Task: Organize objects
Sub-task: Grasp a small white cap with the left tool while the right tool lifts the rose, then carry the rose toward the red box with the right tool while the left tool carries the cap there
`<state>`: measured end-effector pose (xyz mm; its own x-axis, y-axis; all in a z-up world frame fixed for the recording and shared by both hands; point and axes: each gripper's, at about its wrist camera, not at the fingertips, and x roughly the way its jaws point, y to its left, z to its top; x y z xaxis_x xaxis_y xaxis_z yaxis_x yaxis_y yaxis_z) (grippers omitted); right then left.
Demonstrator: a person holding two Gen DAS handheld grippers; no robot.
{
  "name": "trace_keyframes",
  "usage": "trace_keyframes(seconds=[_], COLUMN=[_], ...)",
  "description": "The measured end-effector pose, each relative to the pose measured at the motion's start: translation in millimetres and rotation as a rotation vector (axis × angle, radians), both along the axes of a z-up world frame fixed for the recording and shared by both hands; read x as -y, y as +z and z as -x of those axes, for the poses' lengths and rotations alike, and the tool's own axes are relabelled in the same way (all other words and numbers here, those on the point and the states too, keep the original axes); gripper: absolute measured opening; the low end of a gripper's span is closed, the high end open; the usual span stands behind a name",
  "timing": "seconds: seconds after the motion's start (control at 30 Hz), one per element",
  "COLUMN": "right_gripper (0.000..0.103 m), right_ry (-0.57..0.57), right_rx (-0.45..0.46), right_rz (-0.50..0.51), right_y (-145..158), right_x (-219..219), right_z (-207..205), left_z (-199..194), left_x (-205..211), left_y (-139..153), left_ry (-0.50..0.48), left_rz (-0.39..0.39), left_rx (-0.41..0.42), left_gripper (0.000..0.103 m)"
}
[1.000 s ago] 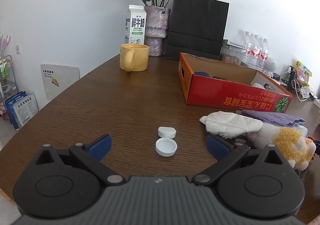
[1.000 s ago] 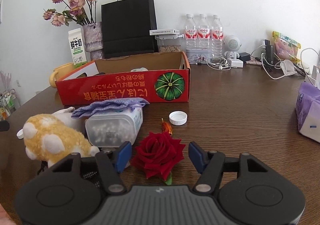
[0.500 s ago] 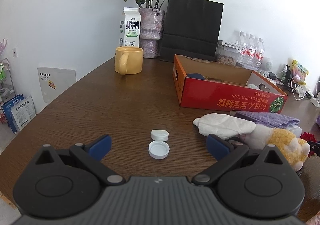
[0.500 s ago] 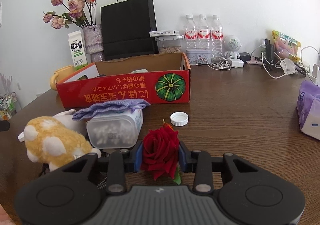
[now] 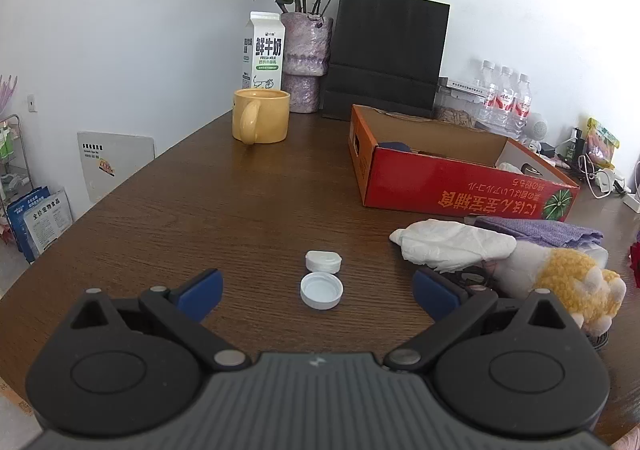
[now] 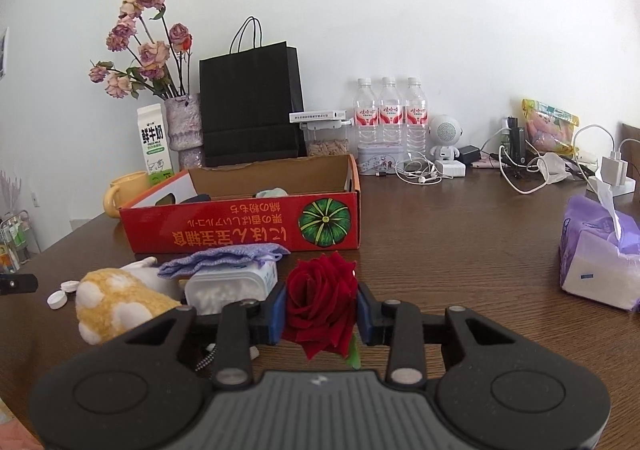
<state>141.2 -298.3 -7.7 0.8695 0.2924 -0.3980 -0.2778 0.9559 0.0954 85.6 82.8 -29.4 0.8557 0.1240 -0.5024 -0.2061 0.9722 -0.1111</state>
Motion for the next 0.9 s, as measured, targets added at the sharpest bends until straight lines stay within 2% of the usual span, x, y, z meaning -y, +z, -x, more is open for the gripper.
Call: trace_keyframes(seconds=[0.1,0.4,0.43,0.53,0.57,0.6,0.67,0.9], right_gripper=[0.033,0.033,0.033,0.033,0.033,0.033,0.033,0.033], right_ry=[0.005,0.019,0.019,0.018,0.017,0.017,0.015,0.019], right_rx=[0.012,0.024,0.022,0.016,0.014,0.012,0.009,-0.003], right_rz=[-0.011,-0.023,-0.024,-0.021,-0.02,-0.02,-0.019,-0.017], right_y=[1.9,1.2,0.8,-0.9,-1.5,-2.0,-3.0,-6.2], right_x=[0.3,-0.4,-0.4,-0.5,-0.6,-0.2,0.2,0.4], right_z=[0.7,-0.6,-1.6,-4.1,-4.7,-5.3,-6.4,-9.7], left_z=[-3.9,-20.8,-25.3,-37.0,-40.0,-42.1,-41.1,-29.9], left_x=[-0.1,8.7,9.8,9.0,8.1,7.1,8.2,8.9], left_y=[-2.4,-10.8,-12.6,-17.9,-20.1,-22.2,-23.7,-18.4], left_ry=[0.017,-0.01,-0.005,-0.002,-0.004,-0.008,-0.008,-0.018], left_rz=[-0.01,-0.074,-0.088,-0.096,-0.088,-0.076,-0.075,-0.05], left_rx=[-0.02,-0.052,-0.062,-0.093,-0.105,-0.116,-0.103,-0.058], left_gripper=[0.103,0.102,0.098,0.078,0.066,0.048,0.029,0.029])
